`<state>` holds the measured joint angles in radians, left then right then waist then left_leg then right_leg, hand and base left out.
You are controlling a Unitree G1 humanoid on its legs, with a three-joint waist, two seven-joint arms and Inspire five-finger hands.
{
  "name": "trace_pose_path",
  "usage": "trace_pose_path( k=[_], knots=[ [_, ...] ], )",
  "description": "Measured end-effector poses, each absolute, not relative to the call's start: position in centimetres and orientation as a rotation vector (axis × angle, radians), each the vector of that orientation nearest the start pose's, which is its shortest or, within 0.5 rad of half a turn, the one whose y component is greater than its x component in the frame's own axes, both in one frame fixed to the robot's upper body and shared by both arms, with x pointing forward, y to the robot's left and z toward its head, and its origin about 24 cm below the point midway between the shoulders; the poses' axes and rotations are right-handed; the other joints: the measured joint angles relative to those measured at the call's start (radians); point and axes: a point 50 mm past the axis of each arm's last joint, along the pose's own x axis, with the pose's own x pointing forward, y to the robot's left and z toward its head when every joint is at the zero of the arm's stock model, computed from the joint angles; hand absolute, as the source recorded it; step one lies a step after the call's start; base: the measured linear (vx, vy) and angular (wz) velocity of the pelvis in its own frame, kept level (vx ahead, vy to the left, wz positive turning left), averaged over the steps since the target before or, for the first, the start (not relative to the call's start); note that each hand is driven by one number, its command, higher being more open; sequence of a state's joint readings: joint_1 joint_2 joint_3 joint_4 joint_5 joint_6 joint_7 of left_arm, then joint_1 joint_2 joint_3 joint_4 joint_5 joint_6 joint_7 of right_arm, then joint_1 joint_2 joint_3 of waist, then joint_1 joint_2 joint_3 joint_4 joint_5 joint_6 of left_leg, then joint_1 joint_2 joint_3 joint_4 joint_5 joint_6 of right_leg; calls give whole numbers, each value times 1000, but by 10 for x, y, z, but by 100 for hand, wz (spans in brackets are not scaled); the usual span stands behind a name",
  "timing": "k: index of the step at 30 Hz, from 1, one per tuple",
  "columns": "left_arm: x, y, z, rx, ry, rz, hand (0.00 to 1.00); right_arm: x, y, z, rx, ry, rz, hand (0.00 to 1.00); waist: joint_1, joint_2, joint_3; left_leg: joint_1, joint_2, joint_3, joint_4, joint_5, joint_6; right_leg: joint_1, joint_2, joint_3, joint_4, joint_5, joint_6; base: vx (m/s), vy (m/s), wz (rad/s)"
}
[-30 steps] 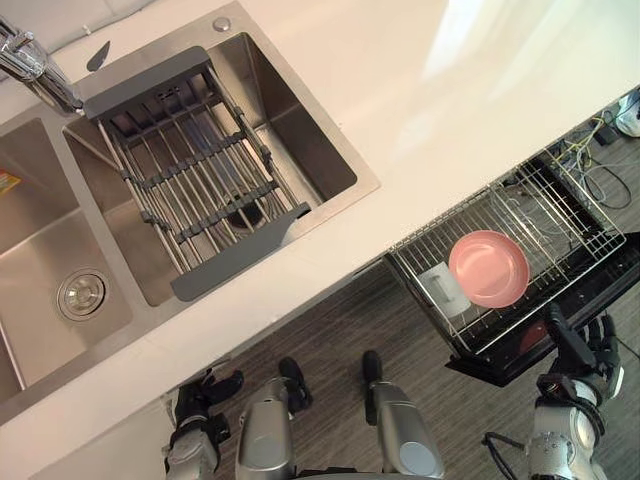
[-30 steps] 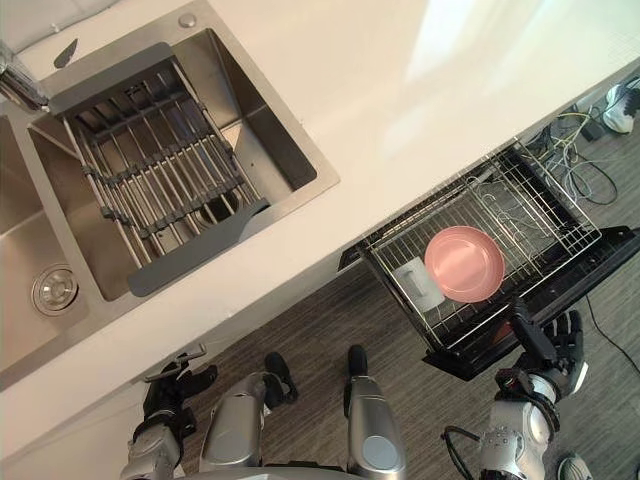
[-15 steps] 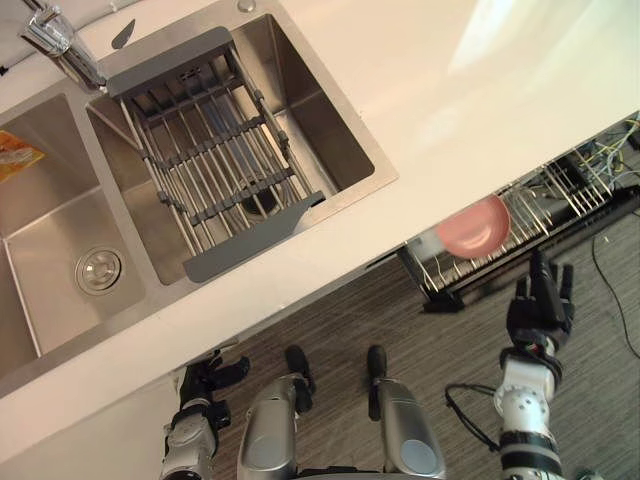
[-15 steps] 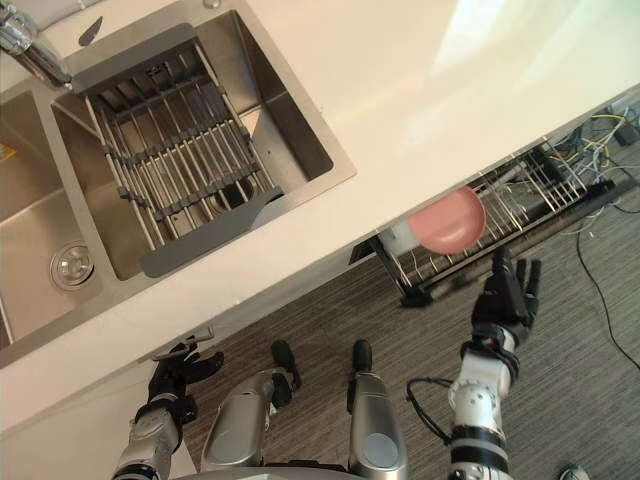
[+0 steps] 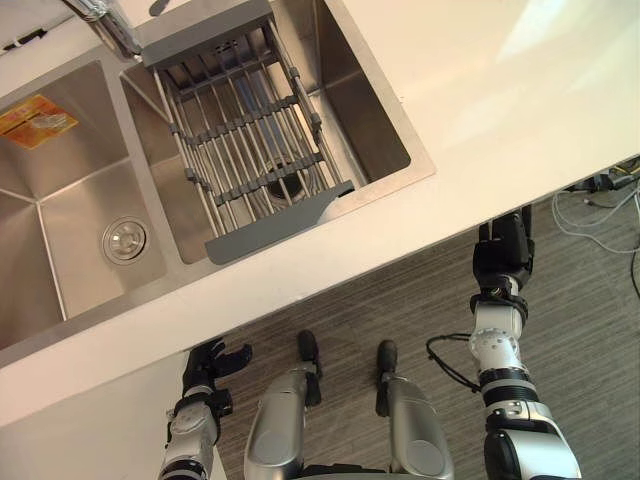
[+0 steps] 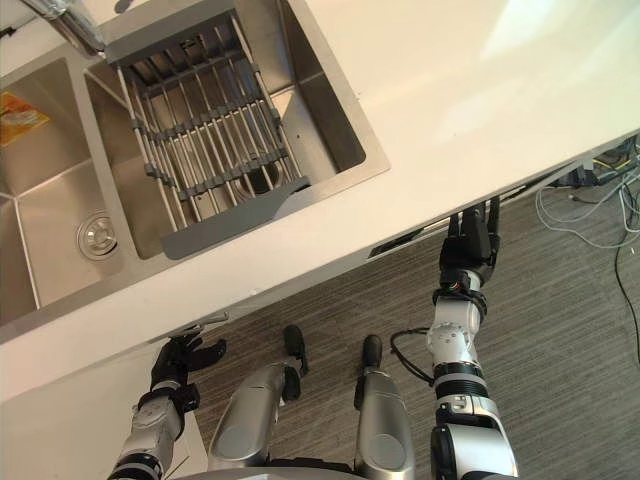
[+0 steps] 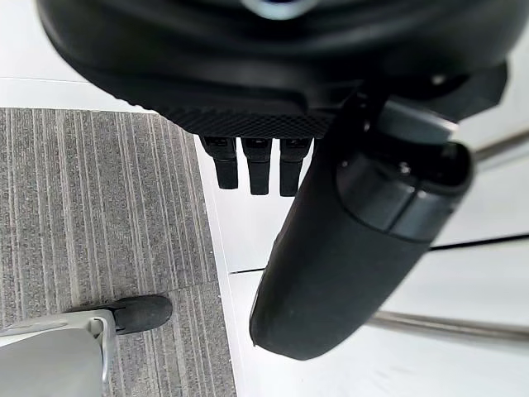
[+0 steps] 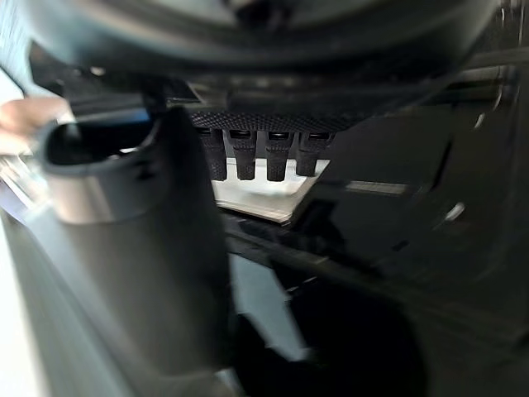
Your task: Walk over to the sink, pick up the cup, carry it to the dishwasher, place the cup inside the dishwasher, then close the dishwasher door
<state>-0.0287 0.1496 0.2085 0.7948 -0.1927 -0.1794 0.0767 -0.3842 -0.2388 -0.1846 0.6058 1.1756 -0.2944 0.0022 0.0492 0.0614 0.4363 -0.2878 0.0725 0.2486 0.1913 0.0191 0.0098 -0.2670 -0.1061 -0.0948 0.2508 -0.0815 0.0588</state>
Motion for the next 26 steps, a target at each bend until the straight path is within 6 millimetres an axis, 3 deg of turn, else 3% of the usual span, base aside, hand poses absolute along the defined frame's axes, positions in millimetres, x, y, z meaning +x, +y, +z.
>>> trace_pose_path(
  k=[2,5,7,10,11,15,18,23,26],
  knots=[
    [191,244,-93,-69,547,404,90,306,-260,32,913,-141,-421,90,-1,-1,-1,4,-5,-22,-15,12,-4,11,-1,-17,-15,3,-4,-35,-8,24],
    [191,245,-93,-67,548,405,90,288,-260,0,777,36,-427,90,1,-5,-4,7,-9,-62,-18,16,-9,40,0,-50,-33,3,-4,17,-9,28],
    [190,245,-94,-67,550,406,90,263,-253,-33,712,201,-433,90,6,-9,-8,23,-13,-82,-22,18,-11,75,0,-73,-52,2,-4,62,-3,26],
    [188,250,-93,-54,553,410,90,237,-251,-60,634,331,-445,90,5,-21,-19,49,-22,-96,-36,17,-11,110,0,-87,-69,0,-1,59,10,18],
    [187,258,-91,-34,552,419,90,220,-253,-71,584,388,-453,90,3,-39,-36,57,-25,-98,-43,17,-12,122,-2,-91,-77,0,0,38,13,8],
    [164,275,-100,23,632,439,90,180,-262,-92,443,499,-494,90,-11,-97,-109,101,-36,-103,-66,16,-13,168,-9,-100,-100,-4,5,30,22,6],
    [148,275,-107,48,684,416,90,151,-270,-104,343,587,-513,90,-14,-120,-169,136,-47,-102,-94,18,-11,192,-21,-100,-103,-10,14,0,0,0],
    [133,272,-115,59,738,378,90,117,-266,-119,195,731,-454,90,-17,-121,-225,196,-71,-103,-172,42,-9,221,-40,-104,-114,-20,28,8,33,3],
    [125,271,-120,67,780,359,90,109,-262,-126,130,795,-411,90,-19,-121,-244,222,-80,-104,-200,53,-1,238,-46,-106,-121,-19,29,21,18,2]
  ],
)
